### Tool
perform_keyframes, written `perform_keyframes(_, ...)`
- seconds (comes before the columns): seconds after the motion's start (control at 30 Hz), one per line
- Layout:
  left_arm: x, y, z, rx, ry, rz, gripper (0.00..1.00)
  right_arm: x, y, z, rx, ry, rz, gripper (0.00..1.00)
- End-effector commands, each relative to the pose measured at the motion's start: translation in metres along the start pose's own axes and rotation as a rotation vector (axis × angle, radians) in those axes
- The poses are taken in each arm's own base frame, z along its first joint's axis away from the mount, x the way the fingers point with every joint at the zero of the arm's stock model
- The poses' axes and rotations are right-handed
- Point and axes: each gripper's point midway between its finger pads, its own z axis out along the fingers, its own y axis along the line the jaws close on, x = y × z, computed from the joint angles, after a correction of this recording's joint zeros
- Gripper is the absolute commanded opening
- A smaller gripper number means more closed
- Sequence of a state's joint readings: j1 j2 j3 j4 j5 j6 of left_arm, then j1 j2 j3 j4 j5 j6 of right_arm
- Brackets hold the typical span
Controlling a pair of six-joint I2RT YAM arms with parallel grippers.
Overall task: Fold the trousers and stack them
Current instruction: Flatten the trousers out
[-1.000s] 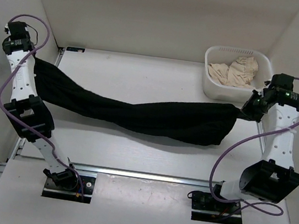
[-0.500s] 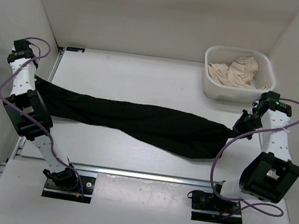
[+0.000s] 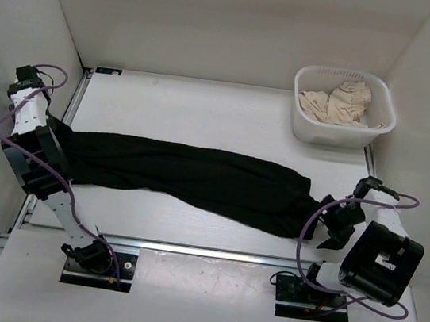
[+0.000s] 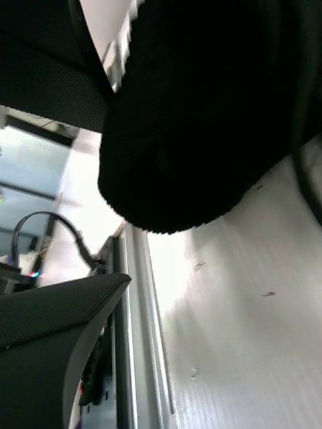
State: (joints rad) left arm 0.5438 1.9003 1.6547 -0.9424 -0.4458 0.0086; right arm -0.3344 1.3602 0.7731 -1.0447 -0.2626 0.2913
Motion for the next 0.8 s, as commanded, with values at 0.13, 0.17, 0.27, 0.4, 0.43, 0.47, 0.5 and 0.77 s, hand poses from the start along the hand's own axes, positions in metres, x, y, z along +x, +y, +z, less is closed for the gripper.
perform_keyframes(0.13,0.003,0.022,-0.016,0.041,-0.038,-0.084,0.91,-0.005,-0.001,-0.014,-0.006,-0.162,0.028,0.88)
perform_keyframes(0.17,0.005,0.026,-0.025,0.041,-0.055,-0.091,0.91,0.003,-0.004,-0.008,-0.004,-0.149,0.062,0.86)
perform_keyframes(0.27,0.040,0.018,-0.021,0.092,0.005,-0.079,0.91,0.014,0.010,0.005,-0.122,-0.163,0.160,0.83)
perform_keyframes(0.4,0.079,0.004,-0.017,0.142,0.077,-0.053,0.91,0.010,0.024,0.023,-0.250,-0.205,0.331,0.77)
perform_keyframes(0.43,0.091,-0.005,-0.013,0.177,0.108,-0.043,0.91,0.003,0.023,0.024,-0.252,-0.242,0.352,0.77)
perform_keyframes(0.47,0.095,-0.008,-0.012,0.190,0.120,-0.040,0.91,-0.001,0.021,0.025,-0.248,-0.261,0.370,0.76)
perform_keyframes(0.5,0.098,-0.014,-0.006,0.204,0.136,-0.035,0.91,-0.005,0.022,0.024,-0.249,-0.277,0.394,0.76)
perform_keyframes(0.77,0.099,-0.044,0.040,0.245,0.199,-0.009,0.91,-0.033,0.027,0.038,-0.239,-0.258,0.440,0.70)
